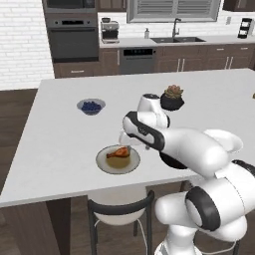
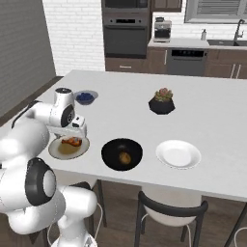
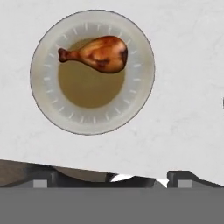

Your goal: Pick the chicken drumstick and mushroom from their plates and place them in the bowl. Then put the bowl in the fridge.

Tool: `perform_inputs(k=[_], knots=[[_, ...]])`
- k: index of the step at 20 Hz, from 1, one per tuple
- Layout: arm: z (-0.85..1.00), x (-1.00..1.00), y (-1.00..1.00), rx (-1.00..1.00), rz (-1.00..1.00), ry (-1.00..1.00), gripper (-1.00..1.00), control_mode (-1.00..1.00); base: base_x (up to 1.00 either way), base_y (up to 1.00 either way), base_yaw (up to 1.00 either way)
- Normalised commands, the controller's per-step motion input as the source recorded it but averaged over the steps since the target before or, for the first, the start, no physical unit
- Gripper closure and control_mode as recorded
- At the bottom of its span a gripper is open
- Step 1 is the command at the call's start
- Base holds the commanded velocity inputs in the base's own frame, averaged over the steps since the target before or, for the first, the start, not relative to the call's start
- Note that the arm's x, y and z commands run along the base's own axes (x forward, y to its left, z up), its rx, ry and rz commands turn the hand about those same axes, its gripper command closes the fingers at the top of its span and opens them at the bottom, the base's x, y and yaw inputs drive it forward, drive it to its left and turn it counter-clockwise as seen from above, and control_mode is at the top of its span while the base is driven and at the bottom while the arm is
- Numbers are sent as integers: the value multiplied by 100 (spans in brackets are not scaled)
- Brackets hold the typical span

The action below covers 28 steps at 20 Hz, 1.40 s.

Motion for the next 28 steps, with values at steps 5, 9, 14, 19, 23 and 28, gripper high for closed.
perform_inputs(k=[5, 9, 14, 19, 23, 28], knots=[[-41, 13, 0, -11, 57, 12, -100, -100, 0, 0, 0], [-32, 0, 0, -4, 75, 1, -100, -100, 0, 0, 0], [-8, 3, 0, 2, 44, -6, -100, -100, 0, 0, 0], [-14, 56, 7, 4, 14, -1, -100, -100, 0, 0, 0], [0, 68, 18, 0, 9, 10, -100, -100, 0, 0, 0], [-18, 38, 36, 0, 7, 5, -100, -100, 0, 0, 0]])
